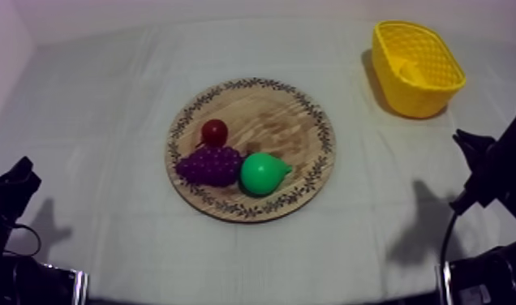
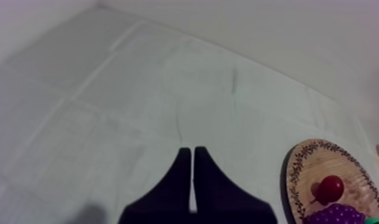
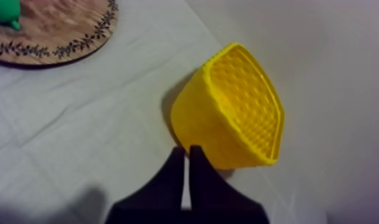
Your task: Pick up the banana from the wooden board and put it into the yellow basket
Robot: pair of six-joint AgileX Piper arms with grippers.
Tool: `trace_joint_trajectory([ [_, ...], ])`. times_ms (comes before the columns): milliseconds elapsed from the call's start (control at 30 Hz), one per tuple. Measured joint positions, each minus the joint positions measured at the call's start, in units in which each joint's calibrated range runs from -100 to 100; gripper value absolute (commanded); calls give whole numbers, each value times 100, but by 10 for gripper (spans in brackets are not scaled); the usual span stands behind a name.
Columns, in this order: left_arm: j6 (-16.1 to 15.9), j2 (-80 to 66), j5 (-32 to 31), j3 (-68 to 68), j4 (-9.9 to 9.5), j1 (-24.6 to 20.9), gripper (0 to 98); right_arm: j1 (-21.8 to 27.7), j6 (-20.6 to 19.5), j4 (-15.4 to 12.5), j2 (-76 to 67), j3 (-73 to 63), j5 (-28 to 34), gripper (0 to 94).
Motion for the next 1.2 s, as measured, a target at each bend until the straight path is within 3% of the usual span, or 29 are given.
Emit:
trace_joint_trajectory([
  [167, 0, 0, 0, 0, 0, 0, 1, 0, -346, 648, -666, 72, 813, 5],
  [333, 0, 0, 0, 0, 0, 0, 1, -21, -1182, 1094, -1325, 79, 1805, 5],
  [567, -2, 0, 0, 0, 0, 0, 1, -8, -2593, 1195, -1851, 79, 2494, 4],
  [733, -2, 0, 0, 0, 0, 0, 1, -5, -3192, 1211, -1873, 73, 2508, 4],
  [933, -2, 0, 0, 0, 0, 0, 1, -4, -3342, 1218, -1873, 73, 2512, 4],
  [1200, -2, 0, 0, 0, 0, 0, 1, -4, -2679, 1218, -1873, 73, 2512, 4],
])
